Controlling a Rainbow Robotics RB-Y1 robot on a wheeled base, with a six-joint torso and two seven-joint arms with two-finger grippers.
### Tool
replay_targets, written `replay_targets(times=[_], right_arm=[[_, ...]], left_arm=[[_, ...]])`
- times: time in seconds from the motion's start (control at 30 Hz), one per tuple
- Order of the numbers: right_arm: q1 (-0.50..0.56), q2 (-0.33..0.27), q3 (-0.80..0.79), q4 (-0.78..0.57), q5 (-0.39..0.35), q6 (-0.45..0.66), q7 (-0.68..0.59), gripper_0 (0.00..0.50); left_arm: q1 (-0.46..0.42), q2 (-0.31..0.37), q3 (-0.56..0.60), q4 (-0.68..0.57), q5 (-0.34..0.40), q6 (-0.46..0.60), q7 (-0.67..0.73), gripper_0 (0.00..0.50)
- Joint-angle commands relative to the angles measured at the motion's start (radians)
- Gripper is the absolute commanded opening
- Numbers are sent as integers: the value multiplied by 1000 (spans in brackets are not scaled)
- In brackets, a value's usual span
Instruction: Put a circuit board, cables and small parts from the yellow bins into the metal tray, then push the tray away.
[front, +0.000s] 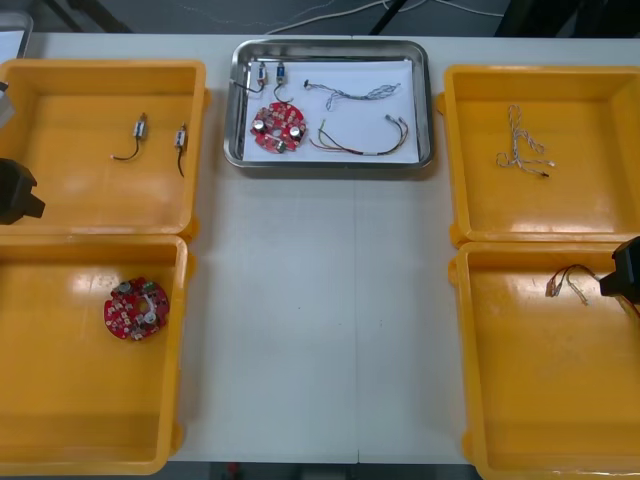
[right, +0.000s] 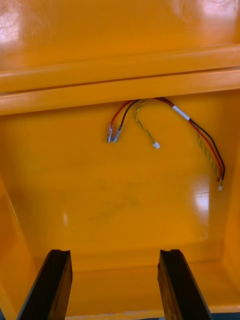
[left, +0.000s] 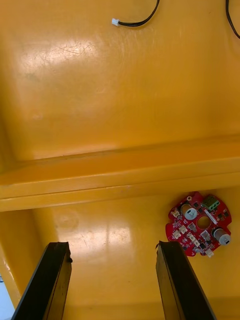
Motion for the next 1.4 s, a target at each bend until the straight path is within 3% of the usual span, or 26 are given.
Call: replay_targets(times=[0.03, 1.4], right_arm=[[15, -35, -27, -3, 7, -8, 64, 500], [15, -35, -27, -4, 5, -10, 80, 500]], left_arm=[[13, -3, 31, -30, -9, 6, 19, 500], [13, -3, 31, -30, -9, 6, 19, 500]])
